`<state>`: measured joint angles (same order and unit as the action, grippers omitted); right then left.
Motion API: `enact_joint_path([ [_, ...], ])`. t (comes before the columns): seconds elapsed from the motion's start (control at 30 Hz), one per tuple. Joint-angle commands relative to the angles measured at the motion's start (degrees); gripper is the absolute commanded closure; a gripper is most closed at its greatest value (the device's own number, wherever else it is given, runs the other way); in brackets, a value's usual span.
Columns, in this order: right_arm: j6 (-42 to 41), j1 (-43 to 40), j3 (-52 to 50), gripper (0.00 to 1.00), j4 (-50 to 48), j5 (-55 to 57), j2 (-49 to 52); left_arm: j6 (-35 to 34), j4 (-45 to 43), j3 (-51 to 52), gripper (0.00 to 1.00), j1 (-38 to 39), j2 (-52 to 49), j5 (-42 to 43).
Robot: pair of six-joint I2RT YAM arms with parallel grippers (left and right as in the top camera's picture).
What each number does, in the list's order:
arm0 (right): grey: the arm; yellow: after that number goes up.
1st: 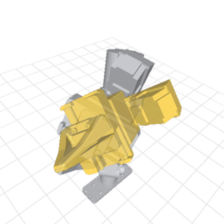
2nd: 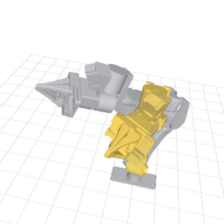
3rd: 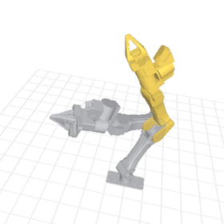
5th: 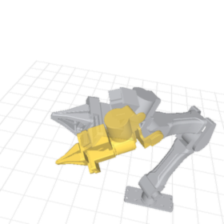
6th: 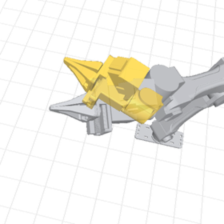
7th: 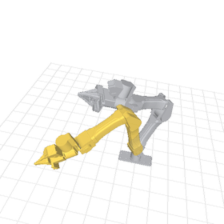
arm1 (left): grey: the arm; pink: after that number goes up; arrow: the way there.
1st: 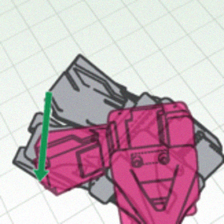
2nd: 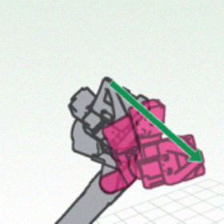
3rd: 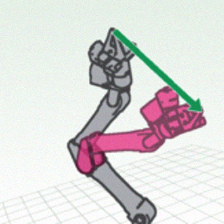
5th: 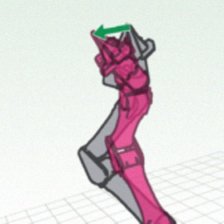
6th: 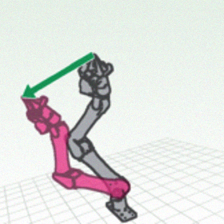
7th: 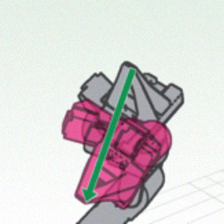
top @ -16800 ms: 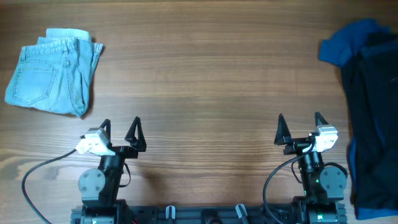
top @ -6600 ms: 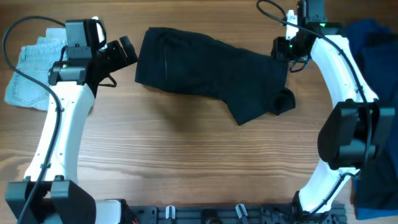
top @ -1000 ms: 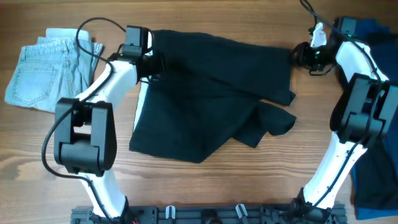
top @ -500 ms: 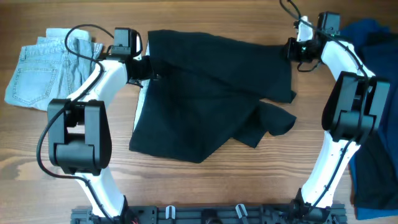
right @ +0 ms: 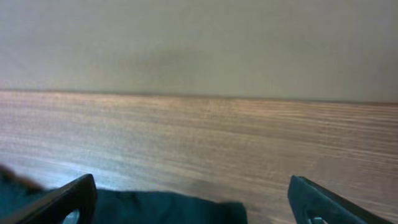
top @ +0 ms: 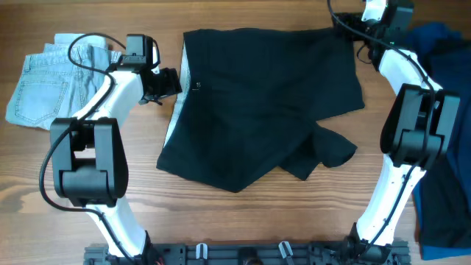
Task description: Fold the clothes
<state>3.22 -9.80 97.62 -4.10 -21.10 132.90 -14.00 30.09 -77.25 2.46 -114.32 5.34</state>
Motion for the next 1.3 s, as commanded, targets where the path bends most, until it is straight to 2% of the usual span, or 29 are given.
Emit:
enact_joint_path([
  [0.0, -3.32, -0.24, 2.05, 0.01, 3.43, 0.52, -0.90, 0.35, 0.28, -2.93, 0.21, -0.50, 1.27, 1.31],
  [0.07, -1.57, -0.24, 2.14, 0.01, 10.80, 0.59, -4.22, 1.44, 0.55, -4.79, 0.27, -0.50, 1.31, 7.67],
  [0.13, -0.17, -0.24, 2.14, 0.00, 23.96, 1.60, -8.13, 7.91, 0.57, -4.90, 0.39, -0.48, 1.29, 16.17],
  [0.2, -0.22, -0.24, 2.14, 0.00, 34.80, 2.05, -9.94, 9.55, 0.59, -4.87, 0.56, -0.48, 1.11, 16.76],
  [0.23, -0.22, -0.26, 2.14, 0.01, 40.61, 2.08, -10.08, 9.55, 0.59, -4.81, 0.57, -0.44, 0.79, 17.38],
  [0.37, -0.20, -0.24, 2.12, 0.00, 46.62, 4.61, -10.08, 10.64, -1.27, -4.81, 0.50, 1.05, -2.71, 20.15],
  [0.7, -0.22, -0.24, 2.12, 0.01, 49.40, 4.61, -10.08, 10.58, -1.51, -4.81, 0.50, 1.95, -7.74, 20.90],
  [0.83, -0.17, -0.22, 2.12, 0.00, 58.80, 4.63, -13.97, 10.58, 0.44, -4.85, 0.35, 1.60, -5.60, 21.22],
  [0.93, -0.46, -0.24, 2.12, 0.00, 65.09, 4.90, -21.29, 10.56, 4.22, -4.85, 0.23, 1.55, 1.22, 21.18],
  [0.97, -1.95, -0.24, 2.12, 0.00, 66.49, 5.31, -25.16, 10.54, 5.75, -4.85, 0.17, 1.55, 4.46, 21.18],
  [1.0, -2.84, -0.24, 2.12, 0.00, 67.95, 6.47, -27.74, 10.56, 7.26, -4.85, 0.05, 1.55, 7.69, 21.16],
  [1.03, -4.00, -0.24, 2.12, 0.00, 69.55, 8.90, -30.69, 10.58, 8.39, -4.85, 0.00, 1.55, 9.84, 20.35],
  [1.1, -6.69, -0.24, 2.12, 0.00, 71.21, 13.25, -37.86, 10.58, 9.22, -4.85, 0.00, 1.55, 14.64, 17.00],
  [1.27, -6.60, -0.24, 2.12, 0.00, 71.87, 13.29, -44.83, 10.60, 9.22, -4.83, 0.00, 1.55, 15.91, 15.39],
])
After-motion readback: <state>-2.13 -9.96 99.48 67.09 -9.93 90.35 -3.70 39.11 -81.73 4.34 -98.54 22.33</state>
